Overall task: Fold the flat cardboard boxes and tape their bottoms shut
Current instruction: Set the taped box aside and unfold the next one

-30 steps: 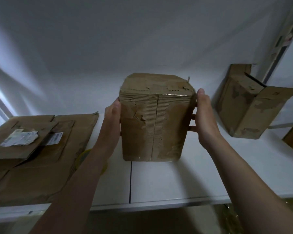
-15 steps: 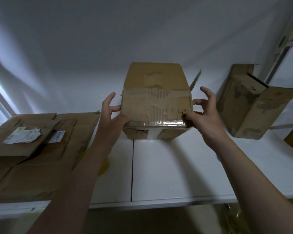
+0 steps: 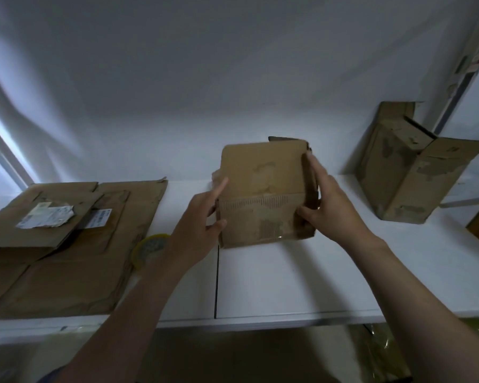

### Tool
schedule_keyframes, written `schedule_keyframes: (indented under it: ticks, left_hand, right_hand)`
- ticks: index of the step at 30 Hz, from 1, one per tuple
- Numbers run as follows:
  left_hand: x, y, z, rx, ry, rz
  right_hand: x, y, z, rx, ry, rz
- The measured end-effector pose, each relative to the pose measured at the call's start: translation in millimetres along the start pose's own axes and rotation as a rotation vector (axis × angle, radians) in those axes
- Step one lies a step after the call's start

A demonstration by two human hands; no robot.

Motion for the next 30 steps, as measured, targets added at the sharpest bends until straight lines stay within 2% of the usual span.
schedule_keyframes:
  ticks: [3, 8, 14, 20, 30]
  left_hand:
    - [-17, -11, -9, 0.015, -0.065, 0.106]
    - [-38, -20, -17, 0.072, -0.147, 0.115]
    - [-66, -13, -12, 0.135, -0.162, -0.039]
    - [-131, 10, 7, 0.081, -0.290, -0.100]
    - [-229, 57, 55, 0.029, -0.494, -0.020]
  right_hand:
    - [-20, 10, -13, 0.020, -0.090, -0.112]
    - [-38, 34, -26, -0.027, -0.197, -0.162]
    - [-29, 54, -24, -0.051, -0.172, -0.177]
    - [12, 99, -17, -0.195, -0.078, -0.181]
    - [70, 185, 2, -0.405, 0.038, -0.200]
Point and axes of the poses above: each hand's wrist, its own z-axis towards the middle knuckle, its own x-axis out of the back of the hand, y = z × x, the point moved 10 cm from there along z, towards the middle knuckle, and after that the axes turned 9 degrees about y, right-handed, at the moved point
